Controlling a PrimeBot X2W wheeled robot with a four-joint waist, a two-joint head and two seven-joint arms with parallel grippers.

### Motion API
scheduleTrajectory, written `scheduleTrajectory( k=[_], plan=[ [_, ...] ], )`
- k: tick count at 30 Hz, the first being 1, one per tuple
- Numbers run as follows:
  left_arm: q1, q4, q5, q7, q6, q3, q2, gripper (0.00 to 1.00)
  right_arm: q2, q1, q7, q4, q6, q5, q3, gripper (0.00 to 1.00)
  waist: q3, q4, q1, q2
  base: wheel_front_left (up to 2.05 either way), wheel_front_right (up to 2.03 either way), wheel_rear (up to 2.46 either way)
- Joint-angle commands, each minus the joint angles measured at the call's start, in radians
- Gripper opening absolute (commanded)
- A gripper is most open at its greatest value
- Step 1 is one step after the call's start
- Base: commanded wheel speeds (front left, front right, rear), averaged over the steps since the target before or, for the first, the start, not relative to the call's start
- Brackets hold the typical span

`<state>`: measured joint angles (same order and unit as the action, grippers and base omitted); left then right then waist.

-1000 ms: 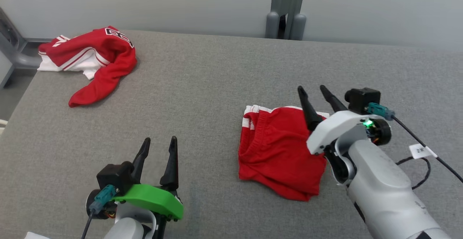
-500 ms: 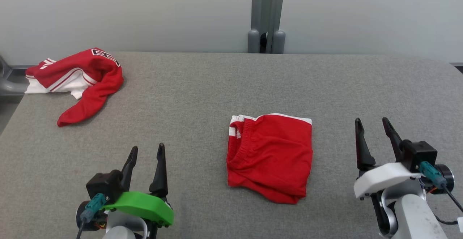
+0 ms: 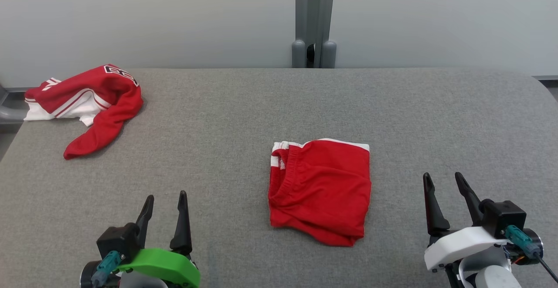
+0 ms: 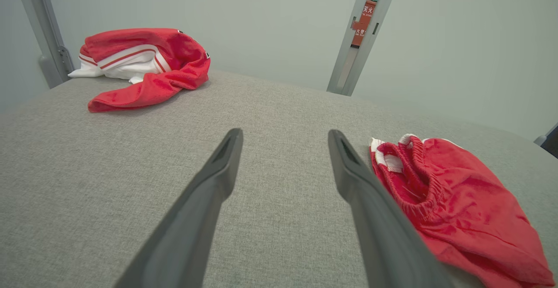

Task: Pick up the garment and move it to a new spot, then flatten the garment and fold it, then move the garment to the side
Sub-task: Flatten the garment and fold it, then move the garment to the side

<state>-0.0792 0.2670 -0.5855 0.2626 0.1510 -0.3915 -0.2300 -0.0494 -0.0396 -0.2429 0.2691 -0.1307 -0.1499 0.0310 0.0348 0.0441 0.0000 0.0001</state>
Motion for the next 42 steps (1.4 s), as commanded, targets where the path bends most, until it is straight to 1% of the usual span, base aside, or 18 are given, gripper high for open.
scheduleTrajectory(
  k=[1, 15, 24, 29, 34, 39, 42],
  plan=[
    [0.017, 0.004, 0.010, 0.003, -0.003, 0.004, 0.003, 1.00, -0.002, 0.013, 0.005, -0.004, 0.000, 0.001, 0.004, 1.00, 0.000, 0.000, 0.0000, -0.0001, 0.00, 0.00, 0.00],
    [0.005, 0.016, 0.012, 0.003, -0.010, 0.002, 0.011, 1.00, -0.002, 0.008, 0.030, -0.004, 0.000, 0.012, 0.005, 1.00, -0.006, 0.011, 0.0000, -0.0001, 0.00, 0.00, 0.00],
    [-0.013, 0.025, 0.015, 0.003, -0.020, -0.005, 0.020, 1.00, -0.002, -0.059, 0.088, 0.025, 0.000, -0.001, -0.002, 1.00, -0.024, 0.039, 0.0000, -0.0001, 0.00, 0.00, 0.00],
    [-0.026, 0.030, 0.019, 0.002, -0.026, -0.012, 0.025, 1.00, -0.002, -0.149, 0.162, 0.068, 0.000, 0.016, 0.018, 1.00, -0.036, 0.070, 0.0000, -0.0001, 0.00, 0.00, 0.00],
    [-0.038, 0.032, 0.025, 0.002, -0.034, -0.019, 0.032, 1.00, -0.002, -0.232, 0.267, 0.149, 0.000, 0.026, 0.039, 1.00, -0.056, 0.113, 0.0000, -0.0001, 0.00, 0.00, 0.00],
    [-0.053, 0.024, 0.034, 0.002, -0.039, -0.019, 0.039, 1.00, -0.002, -0.269, 0.350, 0.245, 0.000, -0.004, 0.061, 1.00, -0.086, 0.162, 0.0000, -0.0001, 0.00, 0.00, 0.00],
    [-0.055, 0.018, 0.039, 0.002, -0.041, -0.015, 0.041, 1.00, -0.003, -0.280, 0.386, 0.301, 0.000, -0.011, 0.057, 1.00, -0.107, 0.186, 0.0000, -0.0001, 0.00, 0.00, 0.00]
  ],
)
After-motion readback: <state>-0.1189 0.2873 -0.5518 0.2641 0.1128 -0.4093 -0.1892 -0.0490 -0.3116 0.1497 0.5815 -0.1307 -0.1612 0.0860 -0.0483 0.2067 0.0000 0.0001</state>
